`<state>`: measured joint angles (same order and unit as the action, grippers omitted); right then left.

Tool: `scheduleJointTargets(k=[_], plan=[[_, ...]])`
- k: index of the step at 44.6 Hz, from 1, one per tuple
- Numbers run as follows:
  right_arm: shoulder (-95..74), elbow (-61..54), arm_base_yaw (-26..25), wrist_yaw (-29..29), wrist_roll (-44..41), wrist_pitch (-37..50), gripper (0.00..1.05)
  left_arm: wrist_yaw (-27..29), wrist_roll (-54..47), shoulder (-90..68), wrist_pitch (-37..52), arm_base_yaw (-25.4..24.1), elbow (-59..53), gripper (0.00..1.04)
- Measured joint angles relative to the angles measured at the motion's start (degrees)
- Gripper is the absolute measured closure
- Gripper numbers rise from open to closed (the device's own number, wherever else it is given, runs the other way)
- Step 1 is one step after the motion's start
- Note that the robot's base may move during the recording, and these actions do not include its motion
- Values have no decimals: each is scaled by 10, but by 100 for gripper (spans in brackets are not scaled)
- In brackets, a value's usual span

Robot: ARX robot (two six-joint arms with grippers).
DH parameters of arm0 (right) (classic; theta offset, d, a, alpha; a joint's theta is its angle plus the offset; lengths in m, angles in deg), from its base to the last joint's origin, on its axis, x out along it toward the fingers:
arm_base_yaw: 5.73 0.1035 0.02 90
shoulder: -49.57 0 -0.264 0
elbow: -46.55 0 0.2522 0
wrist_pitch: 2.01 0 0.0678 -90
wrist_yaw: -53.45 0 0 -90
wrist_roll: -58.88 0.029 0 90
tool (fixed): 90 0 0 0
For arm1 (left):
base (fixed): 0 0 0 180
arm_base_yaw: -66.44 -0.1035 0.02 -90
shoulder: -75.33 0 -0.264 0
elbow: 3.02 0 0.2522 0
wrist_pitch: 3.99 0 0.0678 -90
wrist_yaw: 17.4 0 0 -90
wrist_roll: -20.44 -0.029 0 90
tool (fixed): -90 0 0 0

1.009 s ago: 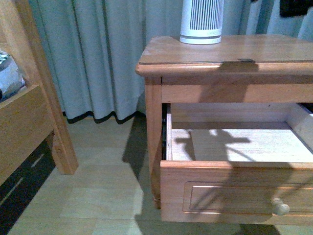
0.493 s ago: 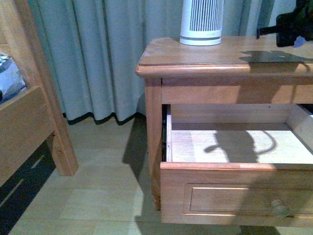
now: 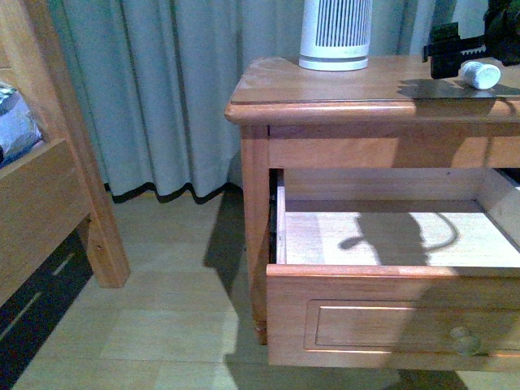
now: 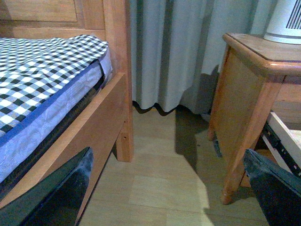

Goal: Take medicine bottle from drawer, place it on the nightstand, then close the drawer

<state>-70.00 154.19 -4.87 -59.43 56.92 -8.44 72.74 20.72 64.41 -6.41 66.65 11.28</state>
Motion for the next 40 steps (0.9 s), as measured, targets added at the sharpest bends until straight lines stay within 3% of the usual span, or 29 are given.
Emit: scheduleJointTargets(k=[4,15,28,40], plan=[[34,-34,4,2,-5,31,5,0,0,0,0,0,0,7],[262,-230,45,16,18,68,7,0,0,0,0,0,0,7],[532,-557,128,17,94,22,7,0,0,0,0,0,0,7],[563,-731,181,1,156,22,7,0,0,0,0,0,0,7]])
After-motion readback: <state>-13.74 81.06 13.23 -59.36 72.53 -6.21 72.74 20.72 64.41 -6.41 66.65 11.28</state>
